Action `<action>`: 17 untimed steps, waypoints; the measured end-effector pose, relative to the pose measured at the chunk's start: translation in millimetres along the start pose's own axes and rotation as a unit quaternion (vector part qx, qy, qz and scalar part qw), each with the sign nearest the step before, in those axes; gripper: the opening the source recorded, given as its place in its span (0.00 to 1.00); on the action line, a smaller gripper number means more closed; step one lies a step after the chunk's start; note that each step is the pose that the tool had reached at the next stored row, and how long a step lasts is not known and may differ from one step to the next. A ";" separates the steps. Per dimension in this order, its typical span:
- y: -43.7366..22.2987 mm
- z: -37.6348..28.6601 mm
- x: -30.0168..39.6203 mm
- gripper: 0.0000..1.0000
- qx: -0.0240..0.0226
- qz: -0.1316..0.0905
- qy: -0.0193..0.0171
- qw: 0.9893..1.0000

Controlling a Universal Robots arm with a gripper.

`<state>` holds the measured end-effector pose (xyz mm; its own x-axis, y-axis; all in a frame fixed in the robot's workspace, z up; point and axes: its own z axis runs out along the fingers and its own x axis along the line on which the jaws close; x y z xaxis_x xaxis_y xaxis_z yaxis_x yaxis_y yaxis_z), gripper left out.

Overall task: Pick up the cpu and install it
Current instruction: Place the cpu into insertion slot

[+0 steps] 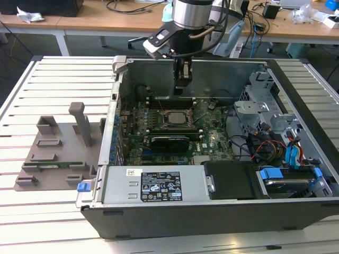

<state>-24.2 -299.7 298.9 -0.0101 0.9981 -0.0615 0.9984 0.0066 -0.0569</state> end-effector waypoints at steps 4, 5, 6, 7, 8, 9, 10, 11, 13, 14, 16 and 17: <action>-0.4 -6.4 -0.4 0.11 0.000 0.000 0.000 1.000; -0.4 -8.1 -0.5 0.11 0.000 0.000 0.000 1.000; -0.5 -9.8 -0.6 0.11 0.000 0.000 0.000 1.000; -0.7 -12.1 -0.8 0.11 0.000 0.000 0.000 1.000; -0.7 -13.6 -0.8 0.11 0.000 0.000 0.000 1.000; -0.8 -15.3 -0.9 0.11 0.000 0.000 0.000 1.000; -1.0 -19.1 -1.2 0.11 0.000 0.000 0.000 1.000; -1.1 -21.2 -1.3 0.11 0.000 0.000 0.000 1.000; -1.2 -22.9 -1.4 0.11 0.000 0.000 0.000 1.000; -1.2 -22.9 -1.4 0.11 0.000 0.000 0.000 1.000; -1.2 -23.0 -1.4 0.11 0.000 0.000 0.000 1.000; -1.2 -23.0 -1.4 0.11 0.000 0.000 0.000 1.000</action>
<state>-24.1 -299.7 322.0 -0.0102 0.9981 -0.0607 0.9984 0.0067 -0.0570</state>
